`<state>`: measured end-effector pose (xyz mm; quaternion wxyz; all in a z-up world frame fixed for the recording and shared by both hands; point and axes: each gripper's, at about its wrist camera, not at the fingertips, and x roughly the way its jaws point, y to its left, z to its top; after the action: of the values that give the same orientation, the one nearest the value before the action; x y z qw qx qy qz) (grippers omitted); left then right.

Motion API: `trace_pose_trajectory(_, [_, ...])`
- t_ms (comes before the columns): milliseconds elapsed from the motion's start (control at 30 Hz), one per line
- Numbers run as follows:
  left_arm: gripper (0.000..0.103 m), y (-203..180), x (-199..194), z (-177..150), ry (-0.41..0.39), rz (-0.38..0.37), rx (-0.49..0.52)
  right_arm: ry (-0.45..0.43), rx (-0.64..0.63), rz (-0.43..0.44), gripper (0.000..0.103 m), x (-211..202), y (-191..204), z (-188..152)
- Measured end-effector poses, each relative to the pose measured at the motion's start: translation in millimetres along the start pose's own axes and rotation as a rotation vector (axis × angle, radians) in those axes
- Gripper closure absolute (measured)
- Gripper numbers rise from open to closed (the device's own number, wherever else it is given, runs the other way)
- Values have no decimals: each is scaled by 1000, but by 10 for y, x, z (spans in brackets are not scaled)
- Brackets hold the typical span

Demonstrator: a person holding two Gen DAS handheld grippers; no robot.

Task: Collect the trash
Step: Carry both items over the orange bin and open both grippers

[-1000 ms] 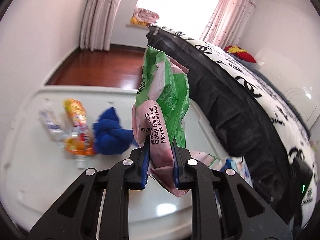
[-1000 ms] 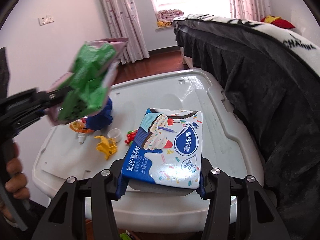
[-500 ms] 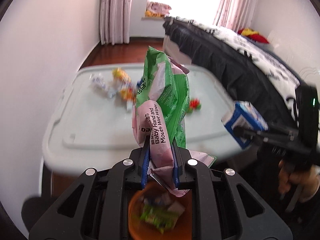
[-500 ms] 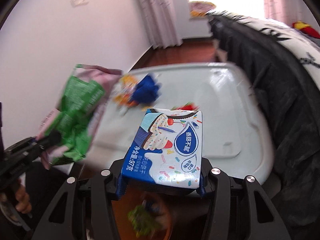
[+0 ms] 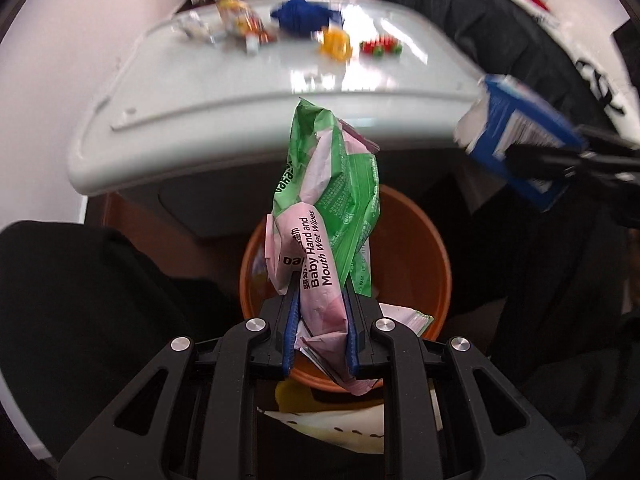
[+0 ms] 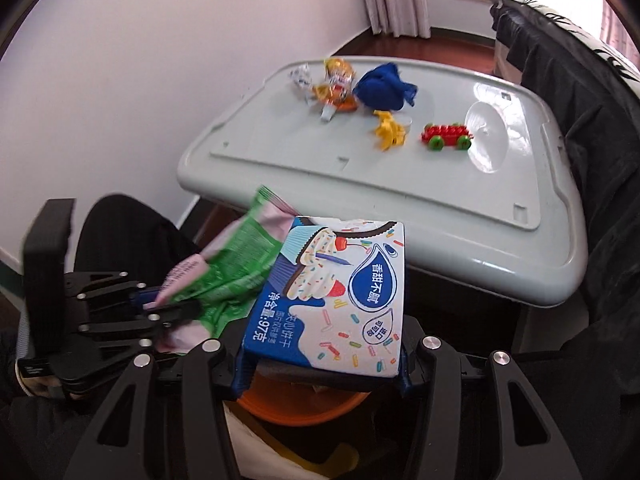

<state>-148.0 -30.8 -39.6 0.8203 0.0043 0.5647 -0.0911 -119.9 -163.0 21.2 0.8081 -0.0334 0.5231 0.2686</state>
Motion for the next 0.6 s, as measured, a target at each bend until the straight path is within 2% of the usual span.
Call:
trace_pose_trajectory(167, [85,128,249,87,100,-28,-36,79,-27,-6,51,256,-73,-20])
trace_pose_trajectory(400, [85,129,472,20,179,-19,-35,180,-30,32,51,599,-76,-211])
trace_pose_trajectory(600, [85,186,574,20,216,-23,-63,204,-21,50,50,704,-40,-261])
